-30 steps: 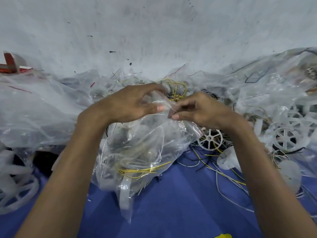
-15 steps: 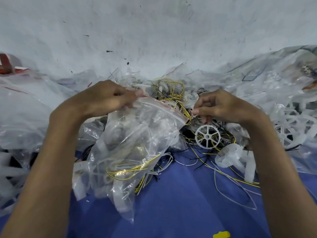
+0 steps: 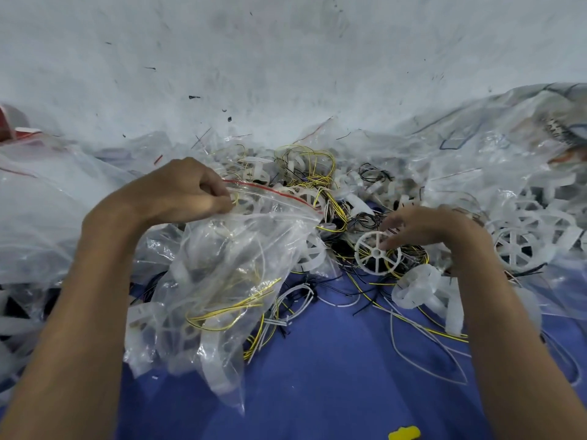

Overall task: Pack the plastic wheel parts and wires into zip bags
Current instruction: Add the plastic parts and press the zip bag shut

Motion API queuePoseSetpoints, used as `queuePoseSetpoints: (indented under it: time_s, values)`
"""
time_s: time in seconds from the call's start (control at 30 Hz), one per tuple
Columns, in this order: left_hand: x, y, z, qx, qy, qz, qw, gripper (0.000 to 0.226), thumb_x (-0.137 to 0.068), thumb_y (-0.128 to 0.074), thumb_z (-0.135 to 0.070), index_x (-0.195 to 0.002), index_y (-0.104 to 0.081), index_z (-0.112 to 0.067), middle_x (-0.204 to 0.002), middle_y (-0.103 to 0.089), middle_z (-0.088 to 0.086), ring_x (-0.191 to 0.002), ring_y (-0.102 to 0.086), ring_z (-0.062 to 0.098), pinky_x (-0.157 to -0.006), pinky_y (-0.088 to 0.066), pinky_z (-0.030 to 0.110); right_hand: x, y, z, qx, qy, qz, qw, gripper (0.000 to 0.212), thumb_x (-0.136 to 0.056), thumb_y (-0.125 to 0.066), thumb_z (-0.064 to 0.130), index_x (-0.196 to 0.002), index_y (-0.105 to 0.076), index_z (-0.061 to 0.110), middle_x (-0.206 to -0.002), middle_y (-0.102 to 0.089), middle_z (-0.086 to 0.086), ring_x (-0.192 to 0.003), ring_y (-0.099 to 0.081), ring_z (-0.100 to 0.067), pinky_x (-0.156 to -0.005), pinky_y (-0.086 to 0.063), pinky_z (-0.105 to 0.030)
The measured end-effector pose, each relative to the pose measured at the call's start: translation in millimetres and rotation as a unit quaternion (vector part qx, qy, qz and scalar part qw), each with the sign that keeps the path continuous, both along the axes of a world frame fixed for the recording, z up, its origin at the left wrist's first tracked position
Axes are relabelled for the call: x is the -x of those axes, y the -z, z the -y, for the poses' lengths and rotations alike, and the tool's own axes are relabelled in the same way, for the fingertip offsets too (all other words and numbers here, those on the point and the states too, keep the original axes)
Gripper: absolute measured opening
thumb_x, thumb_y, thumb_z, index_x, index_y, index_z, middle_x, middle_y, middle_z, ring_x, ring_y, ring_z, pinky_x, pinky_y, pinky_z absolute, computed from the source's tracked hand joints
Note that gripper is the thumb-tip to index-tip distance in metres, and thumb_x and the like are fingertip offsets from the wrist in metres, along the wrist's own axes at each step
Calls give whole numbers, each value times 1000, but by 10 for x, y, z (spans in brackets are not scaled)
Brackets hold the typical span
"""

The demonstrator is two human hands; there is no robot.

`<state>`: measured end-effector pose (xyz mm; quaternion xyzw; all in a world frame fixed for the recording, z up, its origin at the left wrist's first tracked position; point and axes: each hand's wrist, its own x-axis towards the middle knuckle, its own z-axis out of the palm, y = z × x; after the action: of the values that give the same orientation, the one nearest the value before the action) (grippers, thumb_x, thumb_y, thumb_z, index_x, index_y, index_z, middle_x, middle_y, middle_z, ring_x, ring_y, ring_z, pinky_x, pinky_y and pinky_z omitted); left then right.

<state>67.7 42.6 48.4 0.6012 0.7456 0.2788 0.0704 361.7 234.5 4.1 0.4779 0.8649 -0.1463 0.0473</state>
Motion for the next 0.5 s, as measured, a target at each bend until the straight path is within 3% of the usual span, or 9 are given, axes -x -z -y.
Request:
queuePoseSetpoints:
  time_s: [0.07,0.17,0.27,0.33,0.4,0.5]
  values:
    - [-1,15,-8,3,5,5,1000,9,-79,-71,-23,-70,-69,-26,-66,-62,-11,-71,-59,8,-58,-40,21,-45,41,-15,56,34,-41,997,52,-85,-67,30,-132,-47,17,-135,-47,-11,-116,-52,-29,-93,-49,-42]
    - [3,22,-14,4,11,10,1000,8,-79,-70,-22,-72,-70,-25,-63,-61,-11,-70,-59,10,-58,-39,21,-61,86,7,137,7,-163,977,33,-90,-59,12,-123,-53,12,-120,-59,-13,-97,-65,-27,-78,-57,-31]
    - [-1,25,-18,7,15,6,1000,7,-80,-70,-22,-73,-70,-25,-67,-62,-10,-71,-59,10,-59,-39,22,-19,75,73,226,-46,-346,909,22,-94,-52,9,-114,-60,11,-107,-70,-9,-94,-69,-22,-74,-56,-24]
    - [8,25,-23,13,18,0,1000,8,-80,-69,-22,-73,-70,-26,-73,-65,-5,-75,-60,13,-62,-43,24,20,40,80,192,-46,-391,899,21,-95,-50,11,-114,-60,8,-99,-73,-5,-88,-70,-19,-66,-54,-20]
    - [21,24,-24,15,19,-1,1000,8,-79,-69,-23,-72,-71,-26,-76,-68,0,-78,-62,17,-66,-46,26,26,26,35,89,-19,-382,920,21,-94,-51,9,-112,-61,2,-90,-73,-3,-76,-71,-14,-56,-50,-13]
    - [30,26,-23,14,20,1,1000,8,-79,-69,-23,-72,-71,-27,-75,-67,-2,-78,-62,17,-65,-46,25,-59,75,-69,-33,19,-264,964,22,-91,-57,12,-109,-63,0,-94,-69,-8,-74,-64,-11,-62,-46,-15]
